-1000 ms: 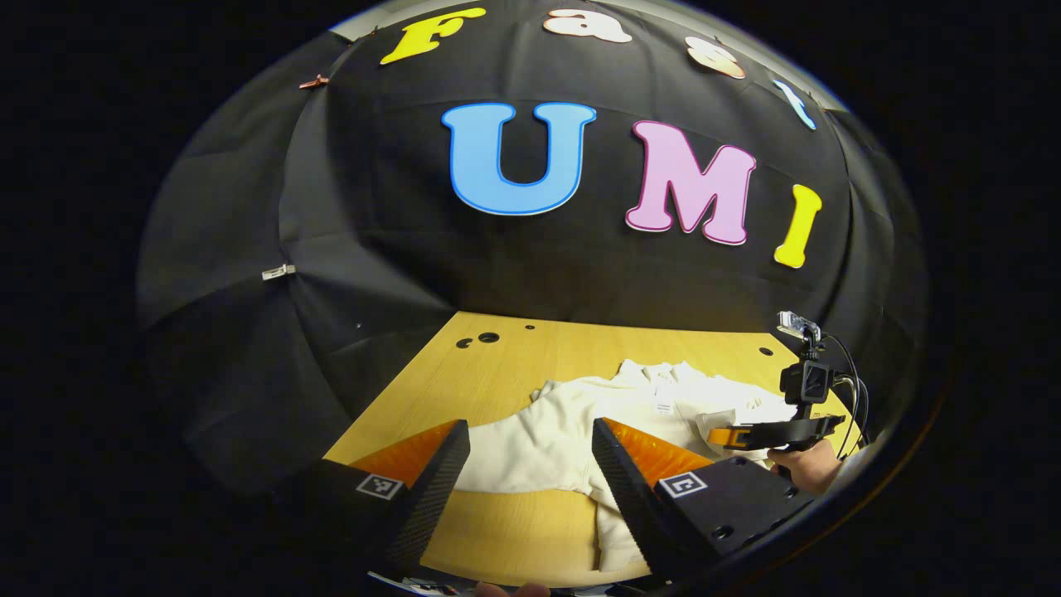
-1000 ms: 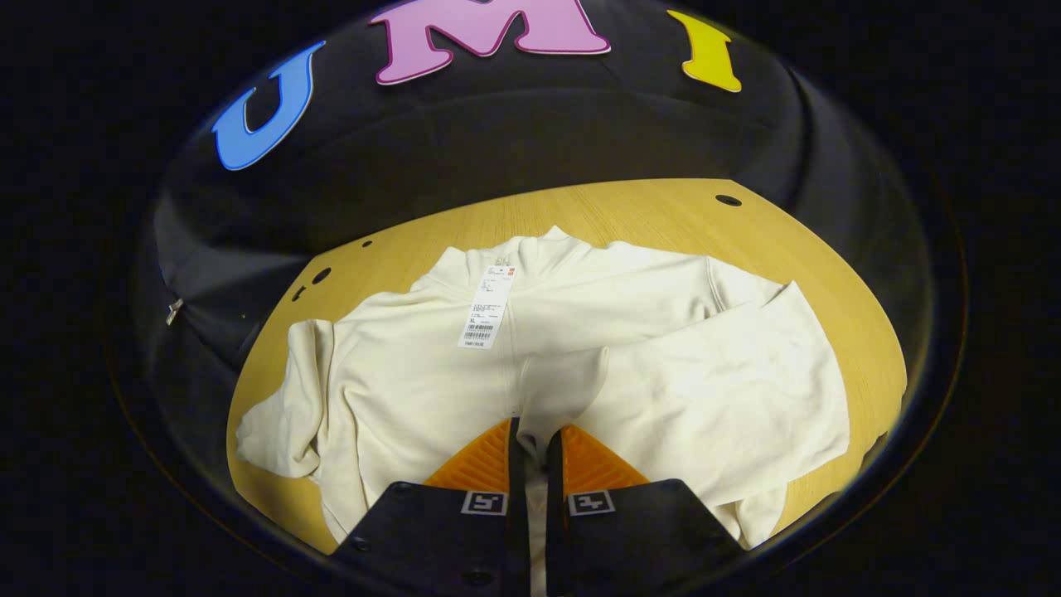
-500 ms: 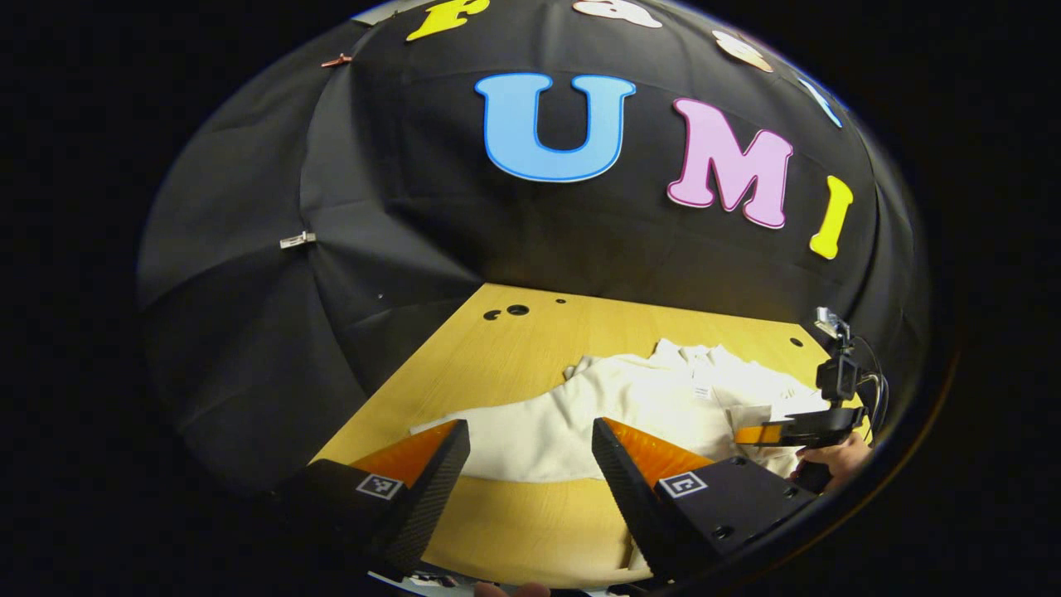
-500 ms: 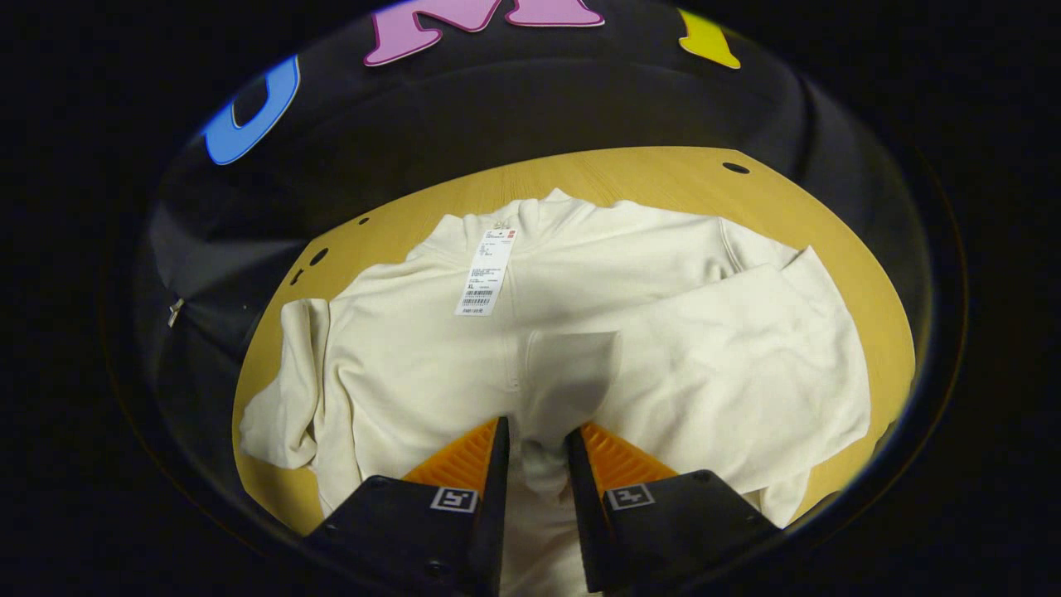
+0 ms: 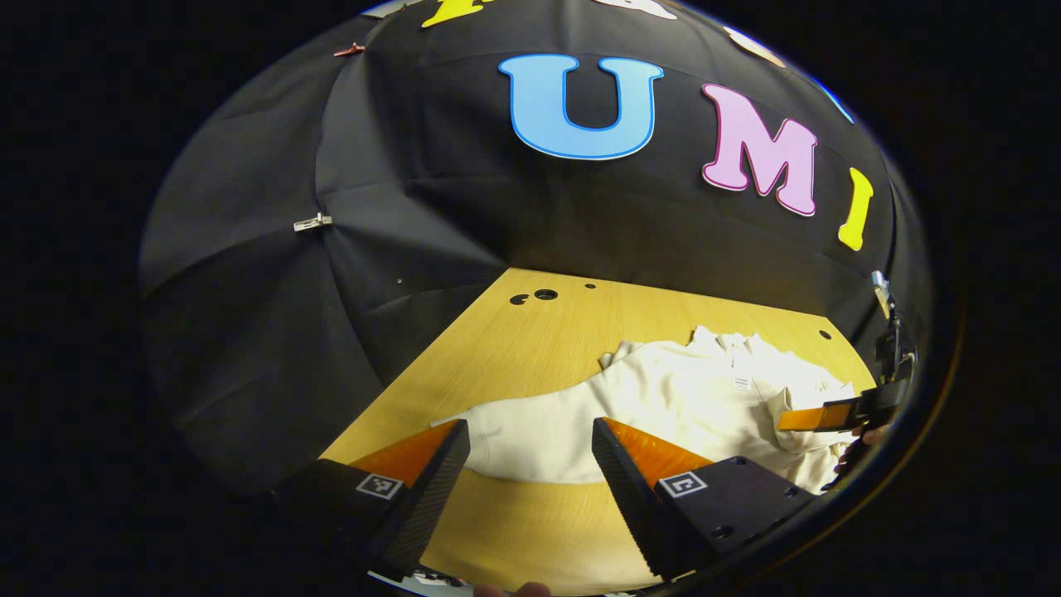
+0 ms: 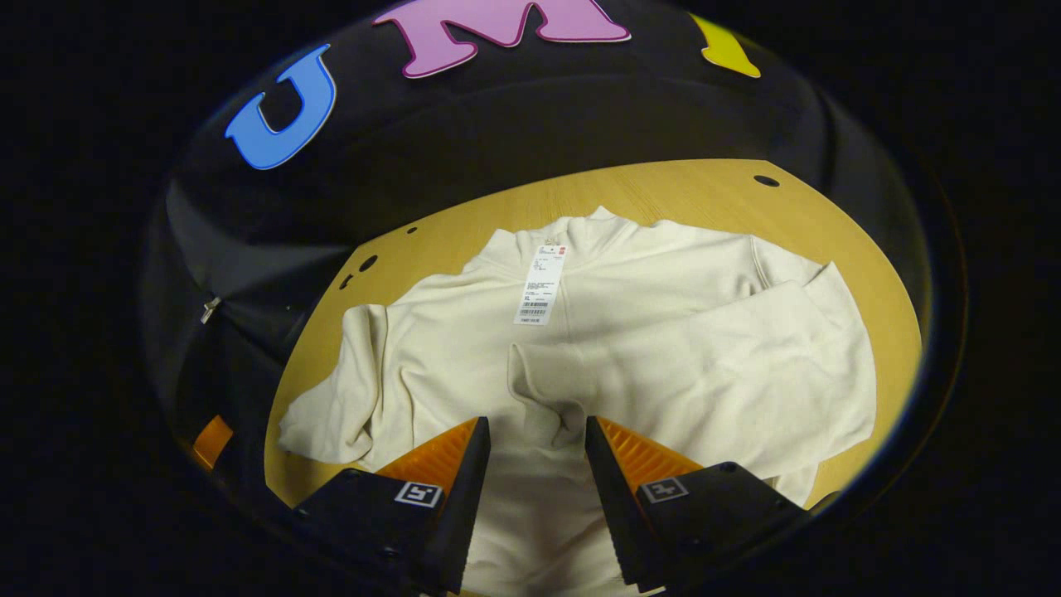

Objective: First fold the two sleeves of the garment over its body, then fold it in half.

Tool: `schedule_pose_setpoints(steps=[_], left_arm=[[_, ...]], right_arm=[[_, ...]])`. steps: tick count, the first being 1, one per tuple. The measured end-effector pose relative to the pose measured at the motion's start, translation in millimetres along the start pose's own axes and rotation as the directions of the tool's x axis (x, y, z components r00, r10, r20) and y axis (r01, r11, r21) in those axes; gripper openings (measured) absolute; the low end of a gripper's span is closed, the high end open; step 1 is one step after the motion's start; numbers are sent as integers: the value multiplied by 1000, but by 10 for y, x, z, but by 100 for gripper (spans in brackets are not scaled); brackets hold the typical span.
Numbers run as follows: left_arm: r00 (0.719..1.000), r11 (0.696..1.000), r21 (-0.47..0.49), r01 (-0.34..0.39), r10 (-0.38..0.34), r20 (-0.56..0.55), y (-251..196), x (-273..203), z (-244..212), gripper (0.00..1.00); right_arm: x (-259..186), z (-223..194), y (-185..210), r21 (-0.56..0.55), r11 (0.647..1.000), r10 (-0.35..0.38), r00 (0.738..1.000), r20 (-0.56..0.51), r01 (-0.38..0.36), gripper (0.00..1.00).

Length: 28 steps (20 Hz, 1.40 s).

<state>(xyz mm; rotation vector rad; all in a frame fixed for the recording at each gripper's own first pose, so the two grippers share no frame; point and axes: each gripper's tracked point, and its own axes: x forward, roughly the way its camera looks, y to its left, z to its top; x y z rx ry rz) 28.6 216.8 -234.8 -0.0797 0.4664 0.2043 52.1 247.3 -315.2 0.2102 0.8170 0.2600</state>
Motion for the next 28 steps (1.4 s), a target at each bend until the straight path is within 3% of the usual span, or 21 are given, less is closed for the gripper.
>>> schedule_pose_setpoints(steps=[5,12,20,24,25,28], left_arm=[[999,999,18,-39,40,-36,247,332,-178,96],[973,982,-62,-179,167,-161,737,785,-569,96],[946,985,-39,-168,150,-288,803,1153,-924,97],[952,988,-60,-146,123,-280,791,1206,-914,98],[961,993,-29,-113,102,-257,737,1211,-886,96],[970,1000,12,-25,27,-240,585,1260,-865,51]], right_arm=[[-403,13,-68,0,1000,-8,1000,22,8,71],[-870,-103,-381,-58,996,-69,997,30,70,71],[-1019,-150,-512,-68,991,-111,994,24,112,71],[-1045,-147,-511,-57,993,-106,994,19,107,71],[-1041,-157,-518,-53,993,-105,994,18,105,71],[-1069,-165,-543,-39,994,-101,995,17,102,71]])
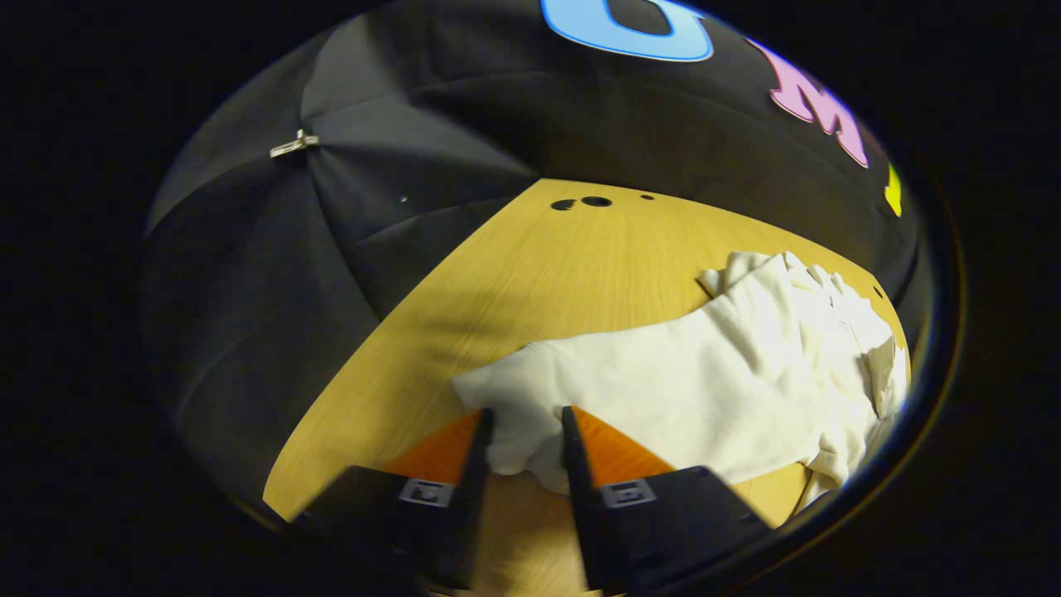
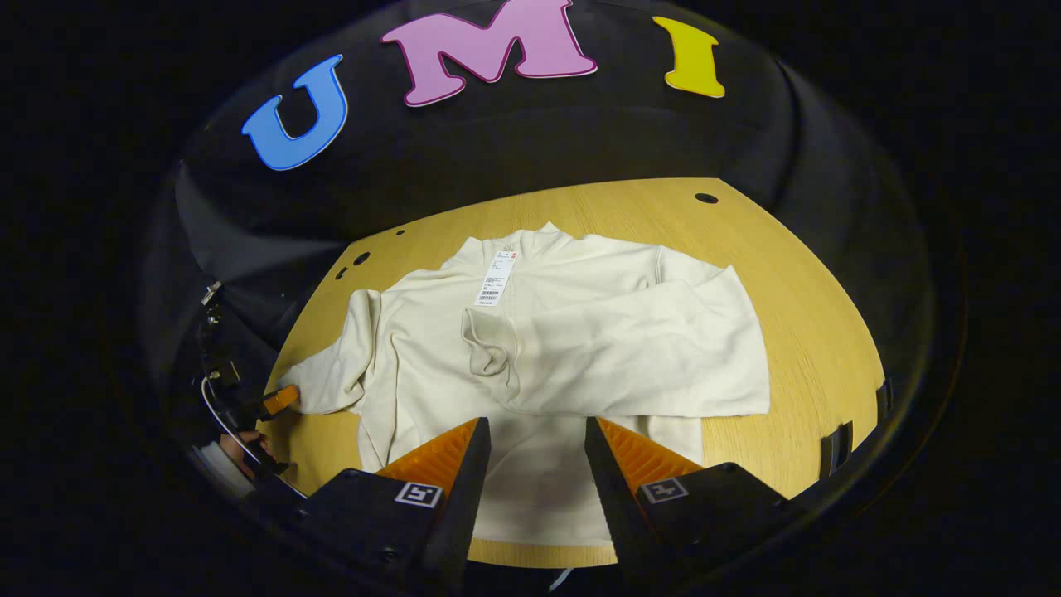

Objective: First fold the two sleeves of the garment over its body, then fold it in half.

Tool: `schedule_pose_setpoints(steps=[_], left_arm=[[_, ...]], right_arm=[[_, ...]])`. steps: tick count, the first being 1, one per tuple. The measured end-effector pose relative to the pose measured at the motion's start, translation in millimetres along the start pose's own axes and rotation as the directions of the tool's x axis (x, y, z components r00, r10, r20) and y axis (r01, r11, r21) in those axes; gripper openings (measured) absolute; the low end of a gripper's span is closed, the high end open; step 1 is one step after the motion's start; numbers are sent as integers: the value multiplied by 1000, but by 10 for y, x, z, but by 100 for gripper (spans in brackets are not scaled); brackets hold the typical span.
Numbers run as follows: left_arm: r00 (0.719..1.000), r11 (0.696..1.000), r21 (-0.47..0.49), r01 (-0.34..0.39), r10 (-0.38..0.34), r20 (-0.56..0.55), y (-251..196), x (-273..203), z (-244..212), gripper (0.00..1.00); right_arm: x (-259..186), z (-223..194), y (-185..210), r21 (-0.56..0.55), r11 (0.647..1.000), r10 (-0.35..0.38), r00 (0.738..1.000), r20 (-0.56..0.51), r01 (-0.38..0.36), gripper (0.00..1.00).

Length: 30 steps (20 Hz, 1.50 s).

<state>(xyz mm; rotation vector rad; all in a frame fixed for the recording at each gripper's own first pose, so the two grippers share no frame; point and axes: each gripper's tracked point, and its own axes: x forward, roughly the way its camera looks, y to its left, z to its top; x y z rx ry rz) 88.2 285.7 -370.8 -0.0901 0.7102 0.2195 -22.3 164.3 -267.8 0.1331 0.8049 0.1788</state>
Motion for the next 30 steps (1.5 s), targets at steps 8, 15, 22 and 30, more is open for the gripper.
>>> schedule_pose_setpoints(steps=[8,15,22,30], left_arm=[[998,993,-111,32,-38,-57,-17,-47,74,8],[996,993,-92,72,-67,53,-506,-513,423,8],[975,981,-27,193,-189,116,-1496,-877,733,8],[927,934,56,353,-357,116,-2803,-1226,845,7]], right_arm=[[-78,-20,-238,5,1000,0,1000,6,0,71],[-65,-103,-450,31,999,17,999,-29,-17,71],[-45,-37,-715,54,998,22,999,-35,-20,71],[-27,-26,-1058,101,995,17,999,-43,-12,71]])
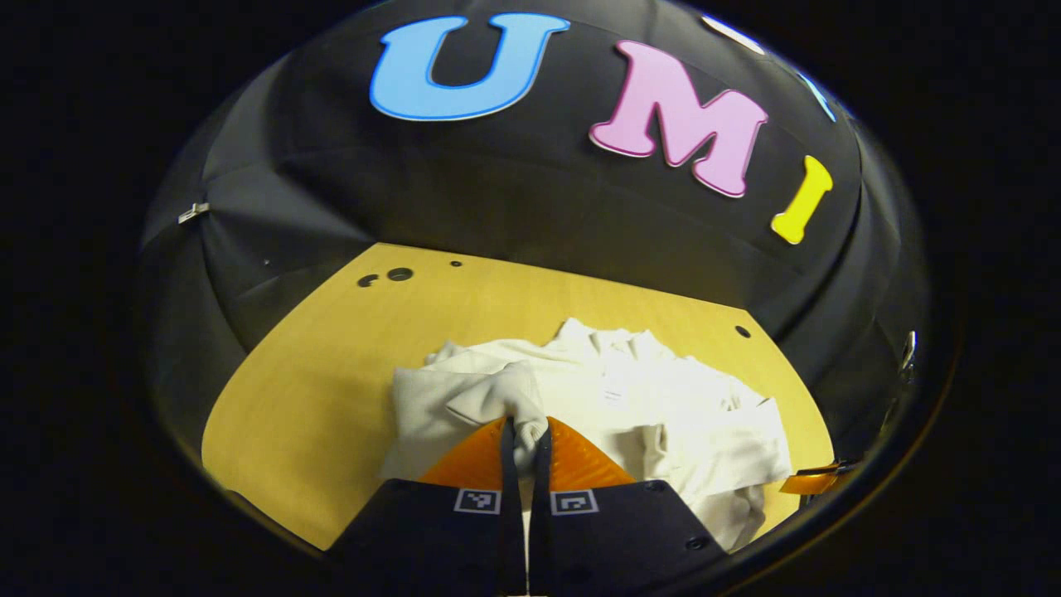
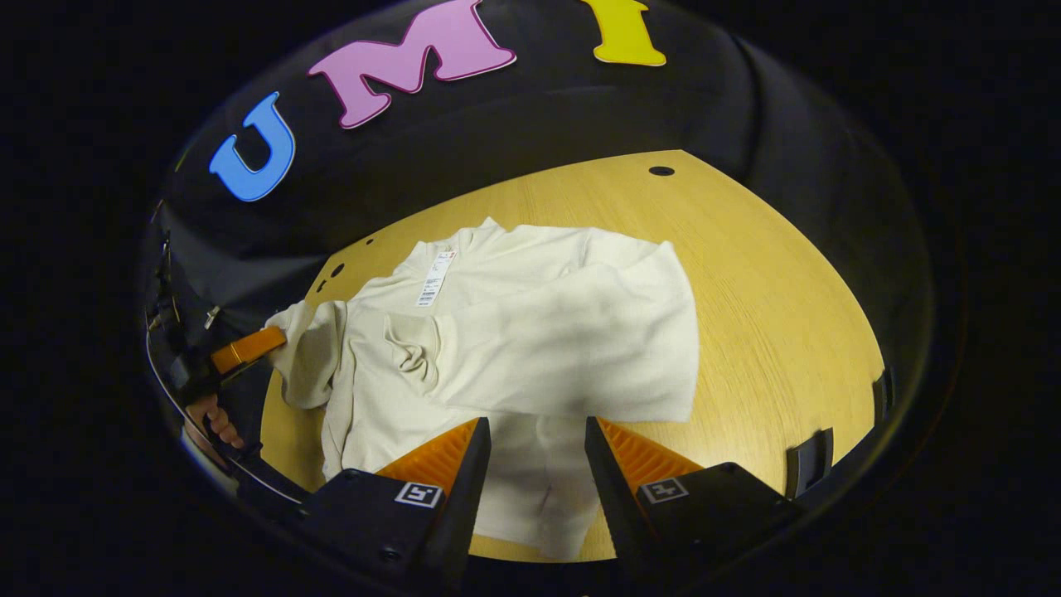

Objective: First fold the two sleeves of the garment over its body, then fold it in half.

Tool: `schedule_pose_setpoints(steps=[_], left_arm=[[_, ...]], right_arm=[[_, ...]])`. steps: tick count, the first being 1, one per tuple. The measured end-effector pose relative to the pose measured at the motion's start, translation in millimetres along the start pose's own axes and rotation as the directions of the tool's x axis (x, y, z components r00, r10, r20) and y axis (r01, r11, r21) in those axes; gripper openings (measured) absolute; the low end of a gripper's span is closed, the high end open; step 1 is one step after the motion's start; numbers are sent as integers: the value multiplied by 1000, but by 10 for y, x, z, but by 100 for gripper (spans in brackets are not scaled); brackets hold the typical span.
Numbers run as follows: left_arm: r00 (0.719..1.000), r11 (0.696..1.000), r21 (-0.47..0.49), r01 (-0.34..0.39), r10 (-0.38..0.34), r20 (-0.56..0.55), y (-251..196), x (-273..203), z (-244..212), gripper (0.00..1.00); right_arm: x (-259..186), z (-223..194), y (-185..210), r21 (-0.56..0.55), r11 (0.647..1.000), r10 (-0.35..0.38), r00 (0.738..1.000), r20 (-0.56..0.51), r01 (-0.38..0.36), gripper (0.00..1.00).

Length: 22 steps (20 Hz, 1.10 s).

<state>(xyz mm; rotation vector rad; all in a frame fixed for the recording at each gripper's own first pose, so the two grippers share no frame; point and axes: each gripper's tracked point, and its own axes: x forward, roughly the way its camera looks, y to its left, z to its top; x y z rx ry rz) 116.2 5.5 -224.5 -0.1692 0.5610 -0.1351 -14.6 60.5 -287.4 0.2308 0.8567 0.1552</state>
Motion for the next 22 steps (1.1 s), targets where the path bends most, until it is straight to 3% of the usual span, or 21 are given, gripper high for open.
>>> schedule_pose_setpoints(steps=[5,9,10,11,22], left_arm=[[994,992,76,105,-102,-34,-791,176,-96,7],[989,985,110,134,-126,-78,-1187,327,-267,7],[988,984,117,134,-123,-90,-1258,388,-322,2],[988,984,126,129,-116,-107,-1304,441,-386,7],[982,945,327,33,30,-186,-1396,879,-1057,10]], right_arm=[[-8,-21,-205,44,999,-4,1000,-12,5,71],[-12,-53,-357,57,998,-8,1000,-22,10,71],[-18,-54,-399,58,998,-10,1000,-26,11,71],[-21,-49,-442,58,998,-11,1000,-29,12,71],[100,51,-701,25,1000,6,997,-70,-5,71]])
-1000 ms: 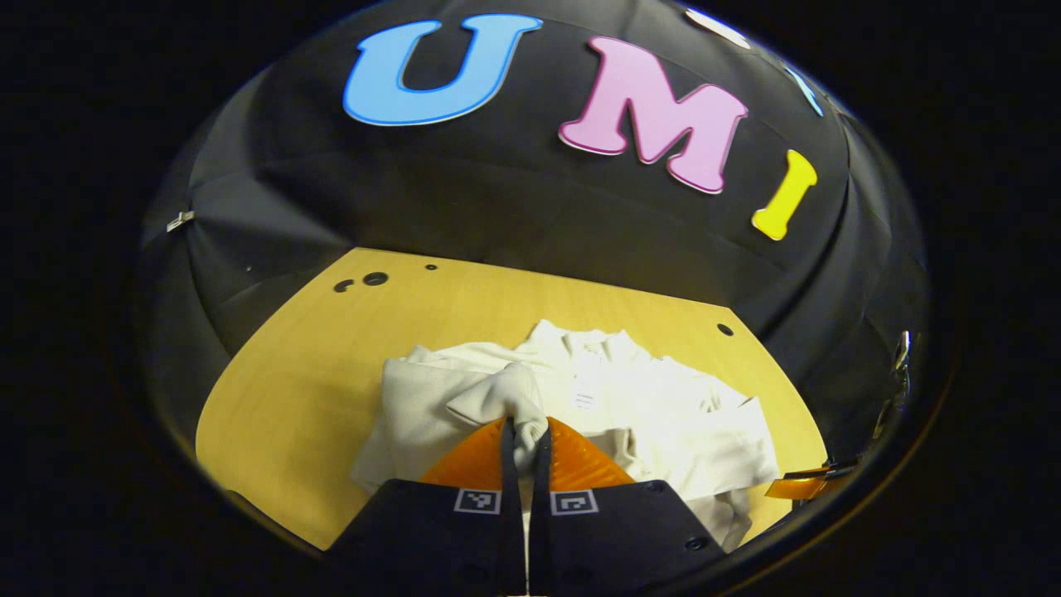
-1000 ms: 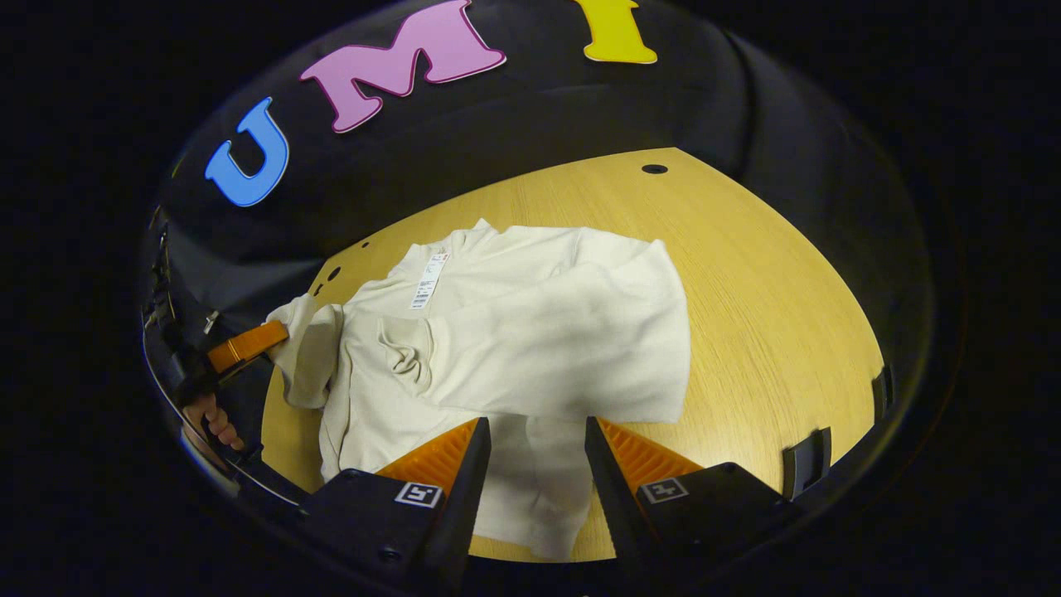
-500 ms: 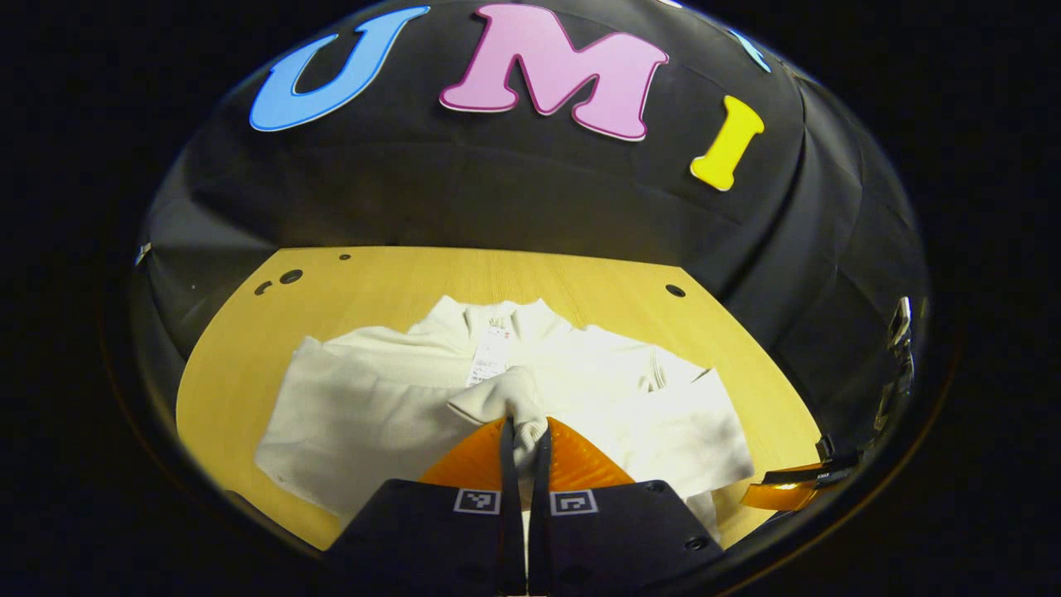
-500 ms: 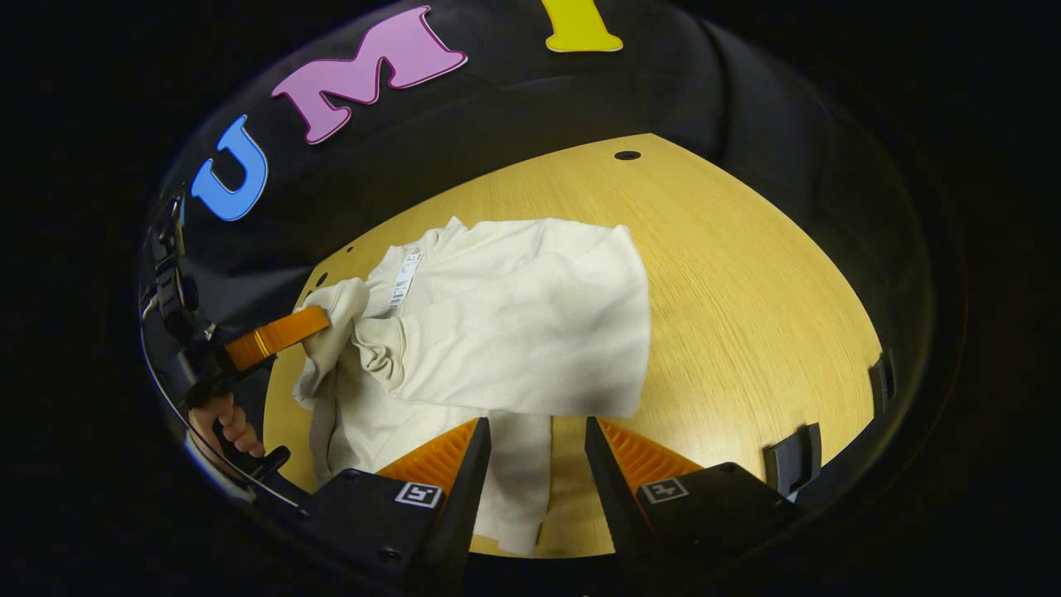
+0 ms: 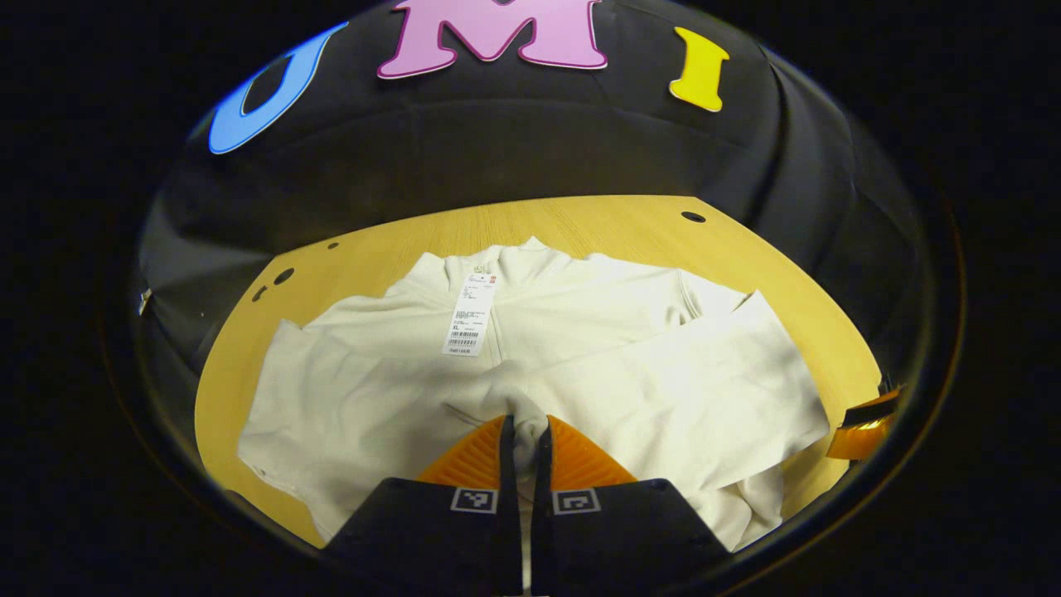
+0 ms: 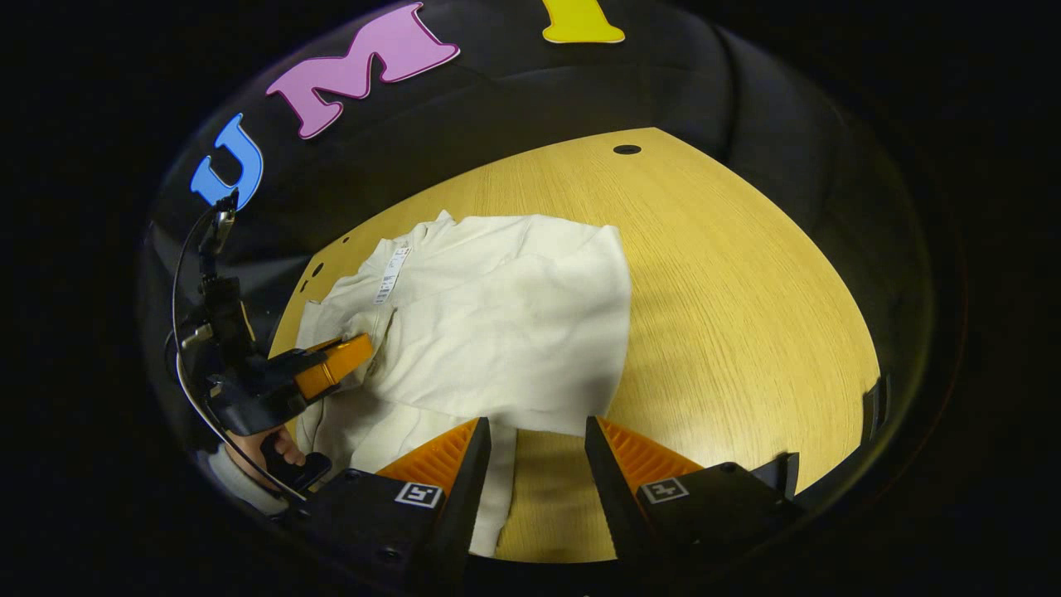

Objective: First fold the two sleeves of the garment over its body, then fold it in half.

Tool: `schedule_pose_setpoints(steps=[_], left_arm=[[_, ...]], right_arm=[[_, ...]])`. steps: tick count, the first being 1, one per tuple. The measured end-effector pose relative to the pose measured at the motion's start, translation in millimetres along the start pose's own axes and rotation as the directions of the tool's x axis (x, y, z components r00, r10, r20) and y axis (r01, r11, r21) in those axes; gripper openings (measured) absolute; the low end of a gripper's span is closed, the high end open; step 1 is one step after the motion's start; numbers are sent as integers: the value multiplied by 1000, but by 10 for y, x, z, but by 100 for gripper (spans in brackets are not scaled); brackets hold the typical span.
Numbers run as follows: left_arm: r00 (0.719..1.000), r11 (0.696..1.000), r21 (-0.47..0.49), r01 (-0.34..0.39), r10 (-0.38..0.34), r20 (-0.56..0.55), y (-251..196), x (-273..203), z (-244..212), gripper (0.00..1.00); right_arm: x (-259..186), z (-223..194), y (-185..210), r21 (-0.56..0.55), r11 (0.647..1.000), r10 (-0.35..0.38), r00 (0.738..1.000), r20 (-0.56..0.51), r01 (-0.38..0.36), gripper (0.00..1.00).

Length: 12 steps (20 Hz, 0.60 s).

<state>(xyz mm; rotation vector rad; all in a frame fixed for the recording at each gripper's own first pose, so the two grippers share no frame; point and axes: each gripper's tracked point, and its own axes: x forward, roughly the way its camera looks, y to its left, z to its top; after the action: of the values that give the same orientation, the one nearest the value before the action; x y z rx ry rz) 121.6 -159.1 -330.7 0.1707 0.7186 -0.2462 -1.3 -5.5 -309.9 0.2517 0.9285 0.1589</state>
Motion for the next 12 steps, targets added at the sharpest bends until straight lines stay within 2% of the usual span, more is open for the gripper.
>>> schedule_pose_setpoints(steps=[1,3,4,6,7,8,12], left_arm=[[1000,1000,16,0,0,-2,-19,8,-21,13],[1000,999,40,20,-20,6,-73,0,-26,29],[1000,998,50,28,-28,5,-87,-20,-49,39],[999,997,68,36,-37,6,-95,-73,-63,70],[999,996,78,39,-40,7,-91,-131,-65,78],[999,995,84,49,-50,10,-97,-209,-81,83],[998,995,85,53,-56,35,115,-673,-196,89]], right_arm=[[-4,1,-9,2,1000,0,1000,0,0,71],[0,-13,-8,12,1000,1,1000,-4,-1,71],[-3,-30,-7,17,1000,-1,1000,-4,1,71],[-21,-65,16,21,1000,-5,1000,-2,5,71],[-32,-89,47,23,1000,-3,1000,-1,3,71],[-46,-112,84,24,1000,4,1000,1,-4,71],[-133,-259,224,4,1000,11,1000,11,-11,71]])
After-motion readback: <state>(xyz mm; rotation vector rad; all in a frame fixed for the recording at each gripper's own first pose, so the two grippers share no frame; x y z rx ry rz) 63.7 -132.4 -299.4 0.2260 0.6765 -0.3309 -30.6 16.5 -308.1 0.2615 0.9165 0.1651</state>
